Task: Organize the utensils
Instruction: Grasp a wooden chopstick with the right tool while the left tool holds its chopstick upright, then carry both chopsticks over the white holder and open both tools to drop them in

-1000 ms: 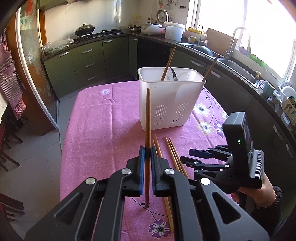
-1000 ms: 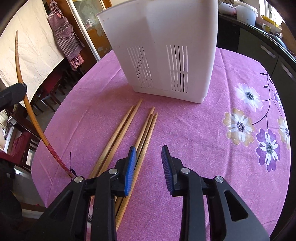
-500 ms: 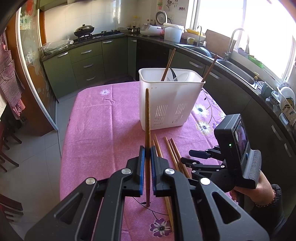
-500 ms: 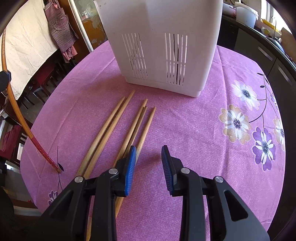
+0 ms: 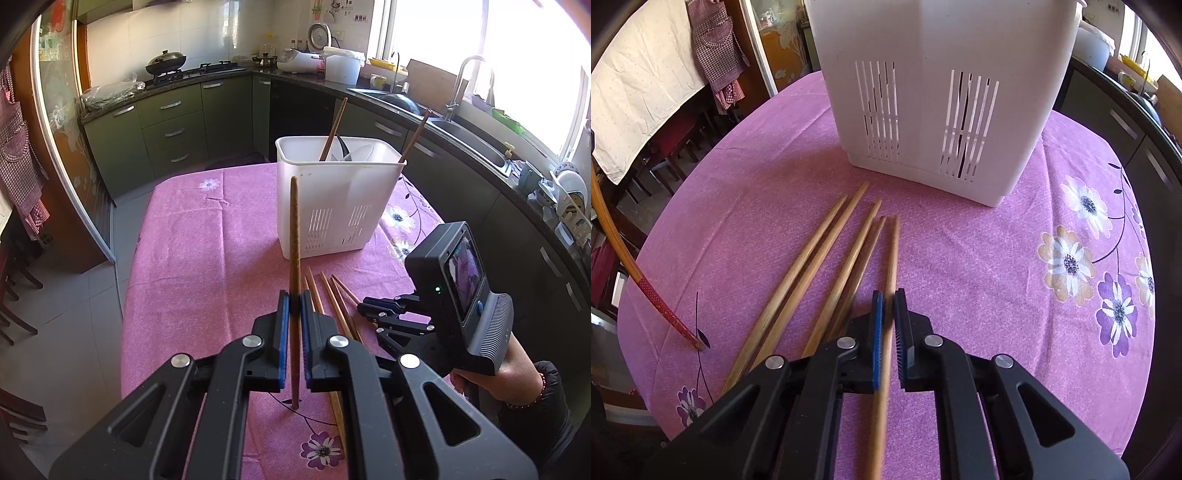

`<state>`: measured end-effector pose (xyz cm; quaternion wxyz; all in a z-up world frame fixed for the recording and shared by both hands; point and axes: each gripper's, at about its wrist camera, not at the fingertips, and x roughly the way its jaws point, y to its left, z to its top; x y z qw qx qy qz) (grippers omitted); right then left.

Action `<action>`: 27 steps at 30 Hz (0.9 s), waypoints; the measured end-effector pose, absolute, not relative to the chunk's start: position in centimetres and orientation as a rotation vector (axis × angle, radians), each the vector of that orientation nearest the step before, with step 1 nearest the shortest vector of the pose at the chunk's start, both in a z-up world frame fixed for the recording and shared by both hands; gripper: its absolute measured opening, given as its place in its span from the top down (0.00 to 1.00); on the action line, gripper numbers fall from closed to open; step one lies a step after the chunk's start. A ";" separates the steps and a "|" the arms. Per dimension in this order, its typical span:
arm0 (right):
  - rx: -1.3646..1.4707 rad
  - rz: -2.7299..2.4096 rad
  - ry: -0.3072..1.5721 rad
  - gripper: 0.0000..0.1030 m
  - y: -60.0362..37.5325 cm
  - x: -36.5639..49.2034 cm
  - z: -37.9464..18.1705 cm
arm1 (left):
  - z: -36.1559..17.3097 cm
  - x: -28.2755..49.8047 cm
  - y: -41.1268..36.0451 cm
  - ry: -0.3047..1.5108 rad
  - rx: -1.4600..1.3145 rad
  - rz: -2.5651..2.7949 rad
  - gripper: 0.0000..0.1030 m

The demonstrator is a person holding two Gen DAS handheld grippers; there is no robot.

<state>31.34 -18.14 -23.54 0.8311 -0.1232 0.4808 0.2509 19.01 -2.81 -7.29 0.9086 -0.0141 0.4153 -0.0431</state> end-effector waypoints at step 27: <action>-0.081 0.544 0.587 0.93 -28.4 19.5 -9.2 | -6.9 17.6 -3.0 0.832 -0.011 -0.101 0.94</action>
